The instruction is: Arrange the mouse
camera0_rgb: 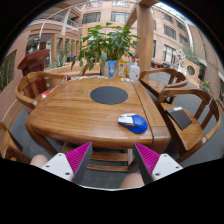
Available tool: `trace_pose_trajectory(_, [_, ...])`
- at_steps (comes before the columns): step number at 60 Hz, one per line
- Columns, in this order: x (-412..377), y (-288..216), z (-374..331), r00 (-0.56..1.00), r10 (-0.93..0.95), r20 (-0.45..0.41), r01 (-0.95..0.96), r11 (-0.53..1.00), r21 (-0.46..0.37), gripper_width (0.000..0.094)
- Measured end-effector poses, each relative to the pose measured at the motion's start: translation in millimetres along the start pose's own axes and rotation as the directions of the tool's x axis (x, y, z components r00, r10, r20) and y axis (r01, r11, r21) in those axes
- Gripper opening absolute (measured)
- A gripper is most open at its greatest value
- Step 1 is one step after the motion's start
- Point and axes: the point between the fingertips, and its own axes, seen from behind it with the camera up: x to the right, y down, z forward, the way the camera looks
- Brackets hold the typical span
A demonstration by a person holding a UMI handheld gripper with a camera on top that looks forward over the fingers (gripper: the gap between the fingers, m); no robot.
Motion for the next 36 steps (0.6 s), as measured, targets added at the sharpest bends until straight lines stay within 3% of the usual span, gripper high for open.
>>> trace_pose_trajectory(15, [87.4,-14.8,64.8,0.991,0.023,-0.131,-0.022,1.0,0.011,0.0847])
trace_pose_trajectory(36, [100.0,-52.5,129.6,0.996,-0.004,-0.094,0.008,0.999,0.04,0.084])
